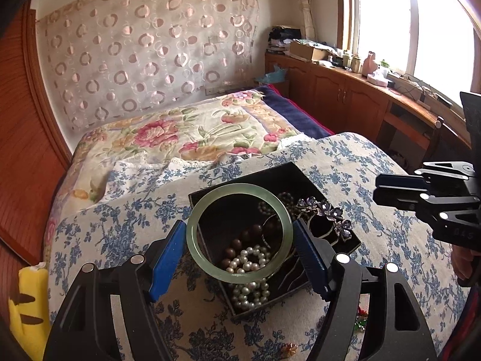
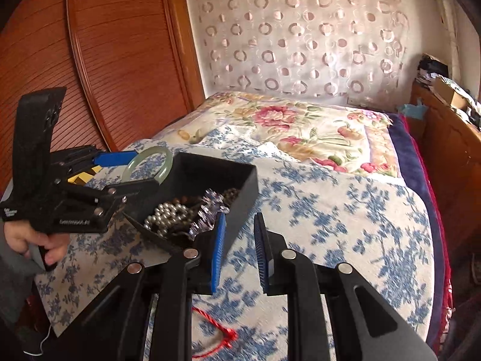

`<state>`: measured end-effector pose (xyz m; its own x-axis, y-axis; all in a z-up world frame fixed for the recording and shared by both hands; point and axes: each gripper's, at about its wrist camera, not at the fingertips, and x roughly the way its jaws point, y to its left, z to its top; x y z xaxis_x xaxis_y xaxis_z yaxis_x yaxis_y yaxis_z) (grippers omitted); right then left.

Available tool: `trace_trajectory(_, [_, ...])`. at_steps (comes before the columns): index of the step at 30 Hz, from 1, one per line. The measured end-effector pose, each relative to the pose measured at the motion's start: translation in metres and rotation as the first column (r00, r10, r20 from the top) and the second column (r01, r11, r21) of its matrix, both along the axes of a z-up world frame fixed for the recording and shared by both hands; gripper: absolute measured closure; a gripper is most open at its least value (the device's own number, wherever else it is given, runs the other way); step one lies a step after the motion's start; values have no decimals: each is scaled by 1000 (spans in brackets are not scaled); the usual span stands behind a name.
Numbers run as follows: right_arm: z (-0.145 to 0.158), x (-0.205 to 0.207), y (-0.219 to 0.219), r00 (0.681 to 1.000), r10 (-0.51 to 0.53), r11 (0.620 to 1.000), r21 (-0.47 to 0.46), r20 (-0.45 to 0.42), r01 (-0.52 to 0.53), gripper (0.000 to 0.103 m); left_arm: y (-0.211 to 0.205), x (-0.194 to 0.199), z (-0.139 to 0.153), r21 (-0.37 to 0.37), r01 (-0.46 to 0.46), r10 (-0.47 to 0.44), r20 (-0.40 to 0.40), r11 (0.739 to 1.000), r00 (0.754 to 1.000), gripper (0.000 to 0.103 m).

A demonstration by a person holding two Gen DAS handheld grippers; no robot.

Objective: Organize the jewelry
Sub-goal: 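Lower the jade bangle into the box and open the left tool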

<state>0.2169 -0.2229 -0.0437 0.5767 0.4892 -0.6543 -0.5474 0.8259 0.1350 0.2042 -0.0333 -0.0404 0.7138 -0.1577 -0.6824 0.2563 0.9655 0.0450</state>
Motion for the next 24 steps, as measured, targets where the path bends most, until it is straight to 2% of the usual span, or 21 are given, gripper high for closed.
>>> trace_trajectory(7, [-16, -6, -13, 1000, -12, 1000, -12, -17, 12, 82, -9, 3, -5, 15, 4, -4, -14, 1000, 1000, 33])
trace_trajectory(9, [-20, -8, -15, 1000, -11, 1000, -13, -24, 10, 82, -9, -1, -3, 1, 15, -15, -4, 1000, 1000, 25])
trace_trajectory(13, [-27, -14, -16, 1000, -8, 1000, -27, -31, 7, 82, -8, -10, 2, 2, 22, -22, 15, 1000, 1000, 24])
trace_trajectory(17, [-31, -23, -13, 999, 6, 999, -34, -35, -7, 82, -4, -29, 9, -4, 35, -35, 29, 999, 999, 24])
trace_trajectory(24, [-46, -48, -9, 997, 44, 996, -71, -61, -48, 82, 12, -64, 5, -19, 35, -34, 22, 999, 999, 24])
